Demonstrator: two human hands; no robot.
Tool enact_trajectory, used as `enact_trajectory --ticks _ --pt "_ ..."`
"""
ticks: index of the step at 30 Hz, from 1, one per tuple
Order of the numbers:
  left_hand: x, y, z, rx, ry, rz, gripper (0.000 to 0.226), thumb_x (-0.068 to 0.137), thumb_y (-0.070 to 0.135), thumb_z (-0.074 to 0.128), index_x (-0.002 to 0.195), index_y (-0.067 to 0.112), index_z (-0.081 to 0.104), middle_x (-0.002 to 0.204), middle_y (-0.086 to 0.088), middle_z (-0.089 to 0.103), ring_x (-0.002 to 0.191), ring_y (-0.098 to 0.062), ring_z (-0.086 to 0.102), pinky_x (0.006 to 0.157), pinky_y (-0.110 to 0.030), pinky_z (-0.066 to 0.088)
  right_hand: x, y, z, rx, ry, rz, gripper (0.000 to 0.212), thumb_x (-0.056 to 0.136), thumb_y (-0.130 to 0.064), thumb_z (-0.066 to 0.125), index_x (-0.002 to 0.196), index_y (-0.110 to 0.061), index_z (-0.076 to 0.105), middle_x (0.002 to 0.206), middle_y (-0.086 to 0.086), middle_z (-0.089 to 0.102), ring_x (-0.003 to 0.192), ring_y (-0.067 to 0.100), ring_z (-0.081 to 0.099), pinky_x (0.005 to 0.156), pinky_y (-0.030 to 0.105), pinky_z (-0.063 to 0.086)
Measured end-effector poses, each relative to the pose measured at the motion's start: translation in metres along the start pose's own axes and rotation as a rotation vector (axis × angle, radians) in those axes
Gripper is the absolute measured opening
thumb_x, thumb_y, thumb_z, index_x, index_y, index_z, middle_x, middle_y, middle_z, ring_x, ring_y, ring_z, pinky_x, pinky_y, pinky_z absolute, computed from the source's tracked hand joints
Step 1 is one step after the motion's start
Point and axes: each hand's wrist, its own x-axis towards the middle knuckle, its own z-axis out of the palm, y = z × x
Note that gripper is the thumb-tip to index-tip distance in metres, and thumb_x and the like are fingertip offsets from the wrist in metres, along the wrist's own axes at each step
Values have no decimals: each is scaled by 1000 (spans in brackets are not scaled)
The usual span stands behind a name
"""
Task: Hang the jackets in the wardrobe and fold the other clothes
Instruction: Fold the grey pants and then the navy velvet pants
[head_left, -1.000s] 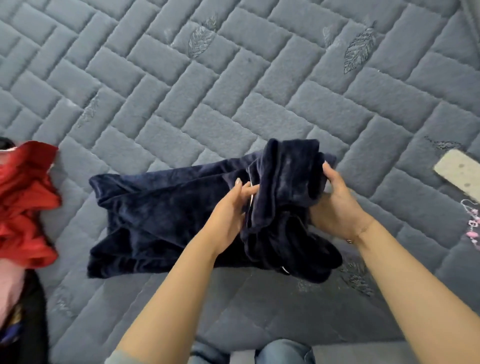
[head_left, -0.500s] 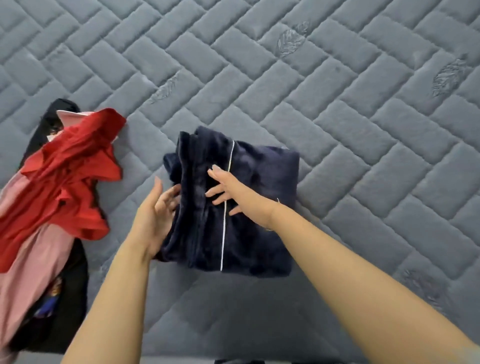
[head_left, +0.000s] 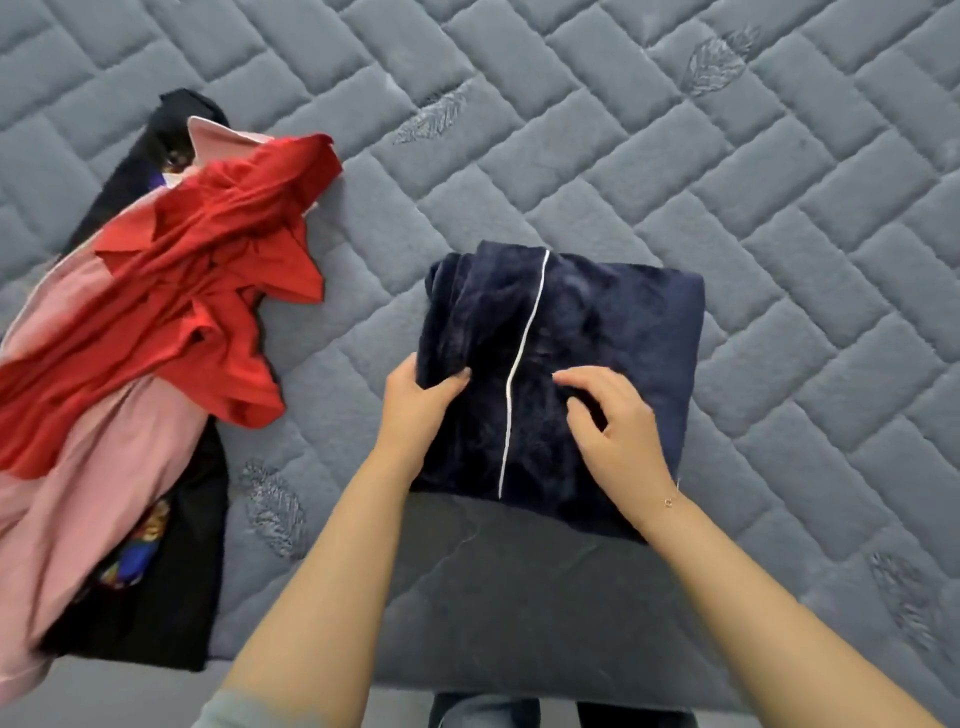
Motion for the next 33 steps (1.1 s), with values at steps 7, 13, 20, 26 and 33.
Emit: enact_trajectory --ticks 7,13,20,26,33 --pt "-4 -35 -48 404 -135 -412 67 69 62 76 121 27 51 120 9 59 109 -11 59 92 -36 51 -7 7 24 -383 -447 -62 64 96 -32 53 152 -12 29 159 1 26 149 13 15 121 25 9" --pt "-39 -27 -36 244 -141 -223 26 88 22 71 107 6 64 104 -10 71 95 -24 69 69 -32 60 -57 -10 41 -898 -456 -187 110 73 -54 65 152 4 14 159 26 6 148 41 4 119 58 5" --pt "-79 30 11 237 -261 27 29 77 35 68 97 13 69 95 -8 74 97 -26 69 83 -45 58 -68 -7 63 -714 64 43 88 85 -47 59 150 1 25 158 16 24 147 31 21 119 48 21" --pt "-79 70 50 35 -443 77 39 88 31 62 126 23 63 115 -1 71 115 -18 63 98 -36 51 -26 0 1 -154 350 173 50 74 -21 80 120 -11 64 102 7 73 84 26 66 67 30 50" --pt "-124 48 52 -130 -94 -14 27 94 11 59 116 26 64 121 7 69 117 -12 61 94 -29 48 -5 -14 -120 156 125 355 14 78 -21 77 90 -16 70 85 -1 72 80 12 63 70 20 44"
